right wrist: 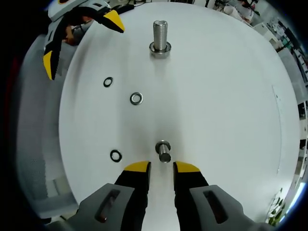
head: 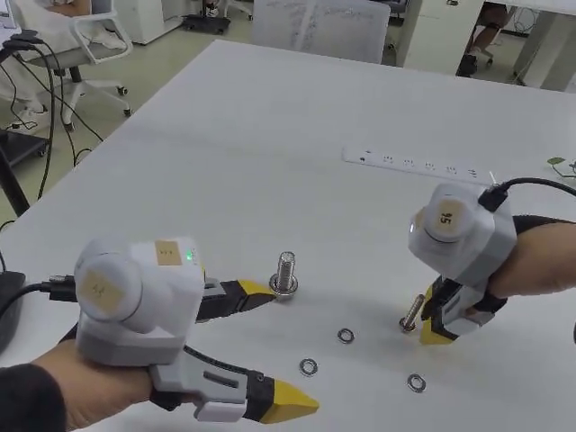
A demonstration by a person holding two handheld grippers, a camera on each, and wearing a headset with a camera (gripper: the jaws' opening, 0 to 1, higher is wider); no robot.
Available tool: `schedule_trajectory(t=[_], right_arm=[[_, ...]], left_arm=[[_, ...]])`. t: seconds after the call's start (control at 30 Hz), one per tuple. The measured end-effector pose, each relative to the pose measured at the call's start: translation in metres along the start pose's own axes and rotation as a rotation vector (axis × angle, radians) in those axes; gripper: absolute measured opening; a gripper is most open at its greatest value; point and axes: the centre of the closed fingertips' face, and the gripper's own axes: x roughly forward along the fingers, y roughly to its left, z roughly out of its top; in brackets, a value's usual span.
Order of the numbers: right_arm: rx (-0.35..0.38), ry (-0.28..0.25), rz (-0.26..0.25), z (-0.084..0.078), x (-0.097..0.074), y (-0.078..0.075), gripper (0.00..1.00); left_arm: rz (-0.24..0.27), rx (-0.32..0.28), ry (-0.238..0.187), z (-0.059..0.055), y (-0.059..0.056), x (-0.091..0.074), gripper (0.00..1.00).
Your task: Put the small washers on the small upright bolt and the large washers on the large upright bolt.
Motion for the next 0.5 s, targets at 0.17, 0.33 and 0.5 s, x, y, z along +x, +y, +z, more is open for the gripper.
schedule_trajectory(t=[0.17,0.33,0.5], right_arm=[[0.011,-0.001,-0.003,-0.006,-0.003,0.006,0.2],[0.017,0.001,0.009,-0.01,-0.002,0.018,0.2],[0.035,-0.002,0.03,-0.013,-0.001,0.03,0.2]], left_arm=[[-0.004,0.0,0.002,0.0,-0.001,0.0,0.74],[-0.006,0.003,0.001,0.001,-0.001,0.0,0.74],[-0.011,0.006,0.0,0.002,-0.003,0.0,0.74]])
